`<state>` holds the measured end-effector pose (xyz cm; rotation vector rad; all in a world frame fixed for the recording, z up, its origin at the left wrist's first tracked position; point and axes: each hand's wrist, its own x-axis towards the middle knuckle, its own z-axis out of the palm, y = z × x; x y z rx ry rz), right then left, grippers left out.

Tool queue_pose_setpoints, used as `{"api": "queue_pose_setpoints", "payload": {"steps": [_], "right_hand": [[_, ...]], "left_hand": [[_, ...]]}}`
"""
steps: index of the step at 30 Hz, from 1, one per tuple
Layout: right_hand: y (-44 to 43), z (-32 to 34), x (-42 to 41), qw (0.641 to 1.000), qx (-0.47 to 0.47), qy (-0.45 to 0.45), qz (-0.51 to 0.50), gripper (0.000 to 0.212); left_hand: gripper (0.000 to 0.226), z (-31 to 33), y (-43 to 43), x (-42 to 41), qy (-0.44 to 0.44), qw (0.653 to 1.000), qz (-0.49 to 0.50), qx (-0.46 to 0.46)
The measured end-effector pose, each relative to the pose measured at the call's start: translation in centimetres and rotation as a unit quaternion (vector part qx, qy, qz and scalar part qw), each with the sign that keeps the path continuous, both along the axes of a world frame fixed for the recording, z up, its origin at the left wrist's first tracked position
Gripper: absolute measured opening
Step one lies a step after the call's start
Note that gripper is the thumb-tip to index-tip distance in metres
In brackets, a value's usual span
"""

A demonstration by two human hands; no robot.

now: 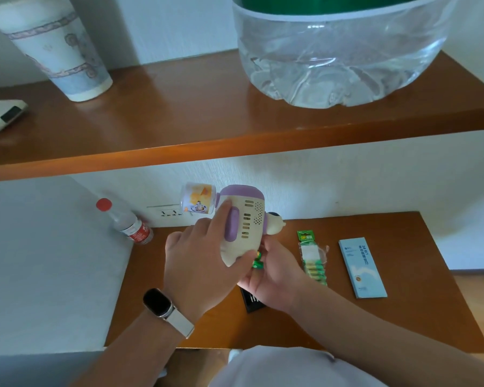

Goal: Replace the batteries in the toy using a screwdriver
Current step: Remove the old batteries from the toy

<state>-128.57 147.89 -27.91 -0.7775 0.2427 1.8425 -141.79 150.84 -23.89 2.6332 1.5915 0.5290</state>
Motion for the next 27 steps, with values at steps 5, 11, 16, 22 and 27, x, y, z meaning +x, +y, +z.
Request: {"api": "queue_pose_setpoints", "payload": {"steps": [5, 11, 16, 22, 27], "right_hand": [[0.5, -0.3, -0.2, 0.999, -0.016, 0.046, -0.011, 0.020], [1.0, -1.0, -0.2, 0.998, -0.004, 0.065, 0.018, 0.034], [1.5, -1.8, 0.0, 0.997, -0.013, 0.071, 0.027, 0.030], [2.1, -2.0, -0.2, 0.998, -0.014, 0.055, 0.035, 0.029], [2.8, -2.0, -0.5, 0.999, -0.040, 0.013, 0.026, 0.022]], "left_hand": [[0.083, 0.4, 0.7, 0.1, 0.046, 0.999, 0.005, 0.004], [0.082, 0.9, 1.3, -0.7, 0.037, 0.999, 0.024, 0.029], [0.082, 0.7, 1.9, -1.8, -0.006, 0.999, 0.037, 0.019], [0.084, 0.5, 2.0, -2.2, -0.019, 0.999, 0.033, 0.022], [0.085, 0.9, 2.1, -2.4, -0.044, 0.998, 0.029, 0.036]]}}
